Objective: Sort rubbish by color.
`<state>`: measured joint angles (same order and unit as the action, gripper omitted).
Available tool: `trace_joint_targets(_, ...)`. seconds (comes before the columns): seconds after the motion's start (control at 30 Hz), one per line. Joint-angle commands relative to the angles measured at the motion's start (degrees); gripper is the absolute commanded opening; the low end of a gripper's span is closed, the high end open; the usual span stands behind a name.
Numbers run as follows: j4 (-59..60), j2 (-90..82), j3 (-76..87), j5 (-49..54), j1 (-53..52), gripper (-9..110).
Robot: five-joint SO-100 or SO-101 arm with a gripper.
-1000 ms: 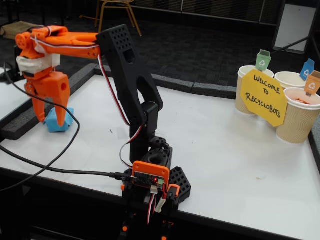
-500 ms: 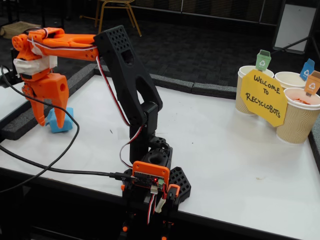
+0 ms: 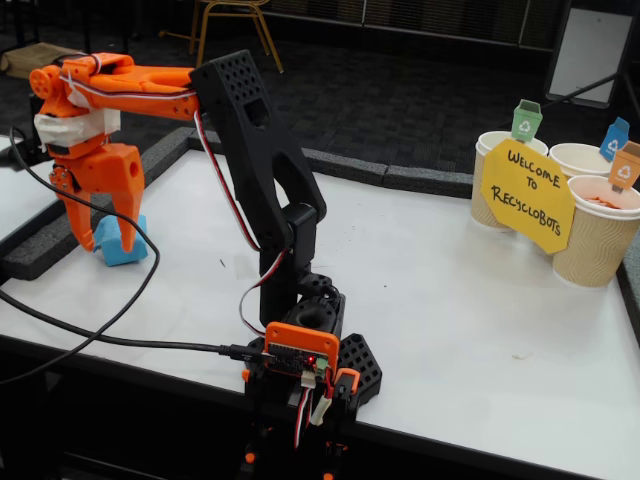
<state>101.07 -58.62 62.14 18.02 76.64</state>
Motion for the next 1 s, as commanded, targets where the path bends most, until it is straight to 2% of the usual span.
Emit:
trace_joint_targets(0.0,0.6,-17.8,-1.2,5.3,-2.5,14)
trace_joint_targets(0.43,0.2,-24.5,10.5,12.1,-2.3,12)
trace_joint_targets(0.97,-3.2,-24.4,2.9,14.5,-1.7,14)
